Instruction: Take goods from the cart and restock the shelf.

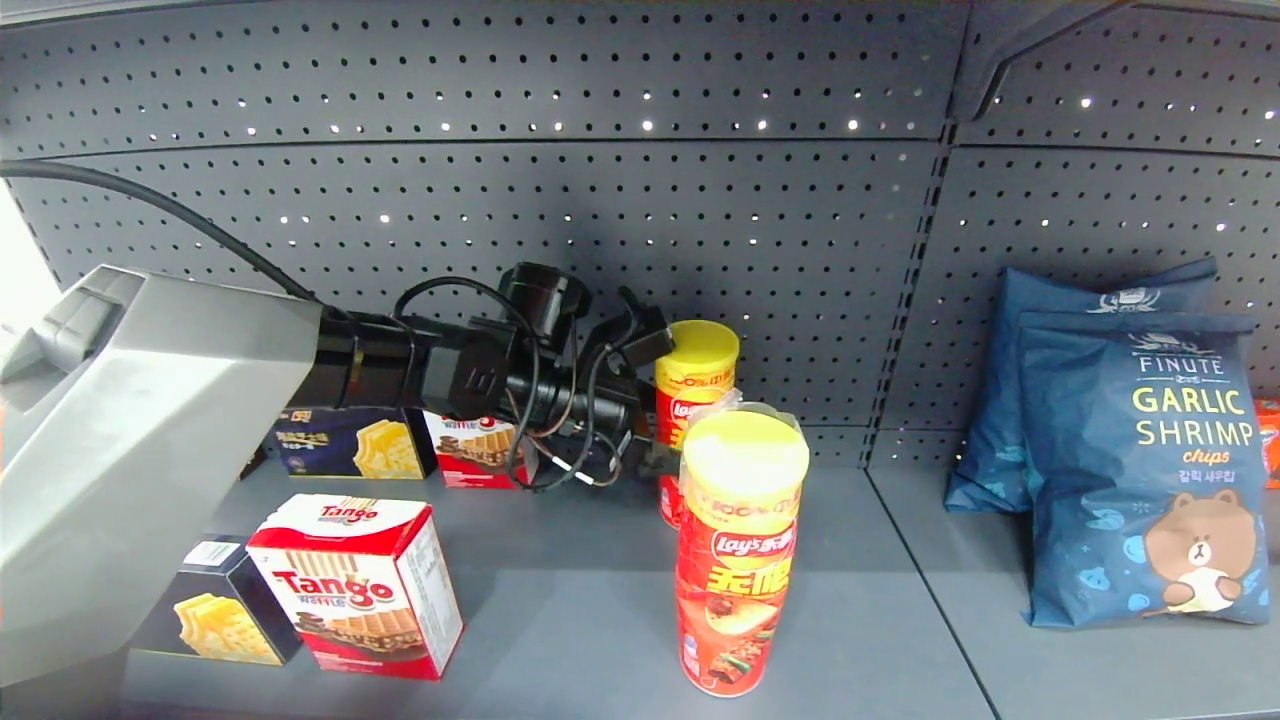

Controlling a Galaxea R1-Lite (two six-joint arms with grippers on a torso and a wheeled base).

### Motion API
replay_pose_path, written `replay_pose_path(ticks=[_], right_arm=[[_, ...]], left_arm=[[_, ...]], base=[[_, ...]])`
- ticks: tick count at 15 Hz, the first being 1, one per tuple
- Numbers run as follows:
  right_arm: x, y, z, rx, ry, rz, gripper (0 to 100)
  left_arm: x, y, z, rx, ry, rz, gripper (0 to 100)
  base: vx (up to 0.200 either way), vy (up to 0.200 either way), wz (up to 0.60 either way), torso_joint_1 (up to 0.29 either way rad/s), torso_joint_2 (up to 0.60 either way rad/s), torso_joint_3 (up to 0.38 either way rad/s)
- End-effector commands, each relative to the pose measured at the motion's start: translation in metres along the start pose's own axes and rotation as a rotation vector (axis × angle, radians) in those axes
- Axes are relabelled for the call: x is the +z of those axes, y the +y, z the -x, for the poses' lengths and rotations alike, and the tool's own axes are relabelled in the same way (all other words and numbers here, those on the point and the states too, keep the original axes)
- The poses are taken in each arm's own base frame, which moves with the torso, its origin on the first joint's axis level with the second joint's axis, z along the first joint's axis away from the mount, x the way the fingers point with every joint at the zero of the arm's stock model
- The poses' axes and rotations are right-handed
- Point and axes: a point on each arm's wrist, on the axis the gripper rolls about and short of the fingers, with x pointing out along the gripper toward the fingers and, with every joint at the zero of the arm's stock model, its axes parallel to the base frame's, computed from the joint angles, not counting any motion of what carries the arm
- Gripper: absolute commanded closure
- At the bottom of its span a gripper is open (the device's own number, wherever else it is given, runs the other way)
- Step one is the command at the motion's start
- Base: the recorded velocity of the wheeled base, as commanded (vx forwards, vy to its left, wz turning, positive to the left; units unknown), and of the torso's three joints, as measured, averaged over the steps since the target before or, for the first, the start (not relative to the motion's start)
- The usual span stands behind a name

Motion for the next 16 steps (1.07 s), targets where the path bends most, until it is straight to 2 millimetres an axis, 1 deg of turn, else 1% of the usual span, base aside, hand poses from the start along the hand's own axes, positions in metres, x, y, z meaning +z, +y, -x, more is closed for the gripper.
replay_pose_path(ticks=[1, 6, 9, 11, 12, 16], right_arm=[[0.0, 0.0, 0.0, 0.0, 0.002, 0.0, 0], [0.0, 0.0, 0.0, 0.0, 0.002, 0.0, 0], [0.0, 0.0, 0.0, 0.0, 0.002, 0.0, 0], [0.0, 0.0, 0.0, 0.002, 0.002, 0.0, 0], [0.0, 0.0, 0.0, 0.0, 0.002, 0.0, 0], [0.0, 0.0, 0.0, 0.002, 0.002, 0.0, 0]], left_arm=[[0.0, 0.0, 0.0, 0.001, -0.001, -0.002, 0], [0.0, 0.003, 0.005, 0.016, -0.005, -0.003, 0], [0.006, 0.006, 0.022, 0.05, -0.018, -0.011, 0], [0.007, 0.007, 0.028, 0.063, -0.023, -0.014, 0], [0.007, 0.006, 0.036, 0.081, -0.024, -0.014, 0], [0.002, 0.008, 0.041, 0.101, -0.032, -0.019, 0]], base=[[0.0, 0.0, 0.0, 0.0, 0.0, 0.0], [0.0, 0.0, 0.0, 0.0, 0.0, 0.0], [0.0, 0.0, 0.0, 0.0, 0.0, 0.0], [0.0, 0.0, 0.0, 0.0, 0.0, 0.0], [0.0, 0.0, 0.0, 0.0, 0.0, 0.0], [0.0, 0.0, 0.0, 0.0, 0.0, 0.0]])
